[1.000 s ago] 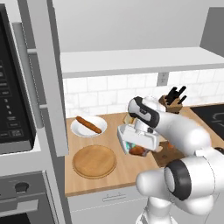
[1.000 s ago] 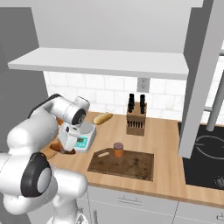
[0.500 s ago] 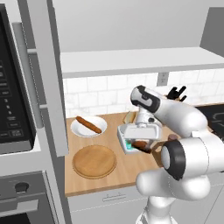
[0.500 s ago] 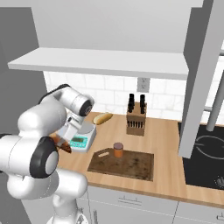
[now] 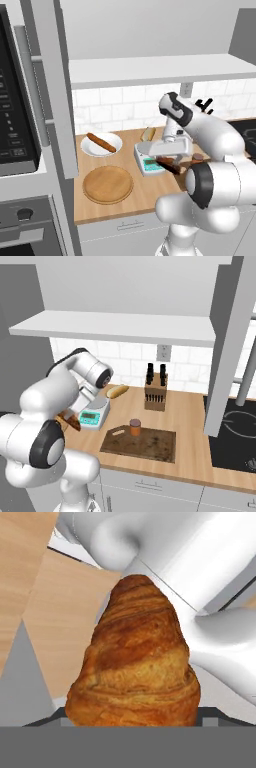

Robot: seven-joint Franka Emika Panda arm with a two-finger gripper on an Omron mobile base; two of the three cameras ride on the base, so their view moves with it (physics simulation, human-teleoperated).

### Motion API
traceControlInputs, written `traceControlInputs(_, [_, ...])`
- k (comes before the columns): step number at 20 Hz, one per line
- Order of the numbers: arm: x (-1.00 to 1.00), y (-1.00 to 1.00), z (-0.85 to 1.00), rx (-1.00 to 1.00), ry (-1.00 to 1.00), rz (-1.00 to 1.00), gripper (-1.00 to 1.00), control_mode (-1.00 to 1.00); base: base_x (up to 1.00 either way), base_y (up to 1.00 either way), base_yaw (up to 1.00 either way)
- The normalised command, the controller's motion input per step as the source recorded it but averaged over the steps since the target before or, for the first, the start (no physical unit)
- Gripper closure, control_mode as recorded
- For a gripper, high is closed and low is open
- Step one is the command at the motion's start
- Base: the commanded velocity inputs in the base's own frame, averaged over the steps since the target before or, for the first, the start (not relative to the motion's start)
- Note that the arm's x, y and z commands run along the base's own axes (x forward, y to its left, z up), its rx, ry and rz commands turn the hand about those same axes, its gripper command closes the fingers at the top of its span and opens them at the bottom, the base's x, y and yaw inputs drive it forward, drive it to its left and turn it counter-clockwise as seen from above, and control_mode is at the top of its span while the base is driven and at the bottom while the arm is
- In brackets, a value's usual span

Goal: From the different types of pastries on the counter, select a croissant and place it on the cutting board. Then retrieve a jar of jam from the cabinet and place it alongside the croissant on the cutting board.

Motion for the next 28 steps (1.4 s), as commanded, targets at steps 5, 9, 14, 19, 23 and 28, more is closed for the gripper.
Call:
traceControlInputs(5, [-0.68,-0.11,0.14,0.0,0.02,-0.07,1.0,-1.0,0.0,0.0,0.0])
traceControlInputs(9, [-0.08,-0.23,0.27,0.0,0.11,-0.04,1.0,-1.0,0.0,0.0,0.0])
traceControlInputs(14, [0.0,-0.23,0.26,0.0,0.1,-0.03,1.0,-1.0,0.0,0.0,0.0])
traceControlInputs(19, [-0.01,-0.13,0.19,-0.03,0.0,-0.03,1.0,-1.0,0.0,0.0,0.0])
traceControlInputs(23, [-0.05,-0.1,0.02,-0.09,-0.08,-0.05,1.0,-1.0,0.0,0.0,0.0])
traceControlInputs(28, [-0.01,-0.28,0.01,-0.08,-0.11,-0.03,1.0,-1.0,0.0,0.0,0.0])
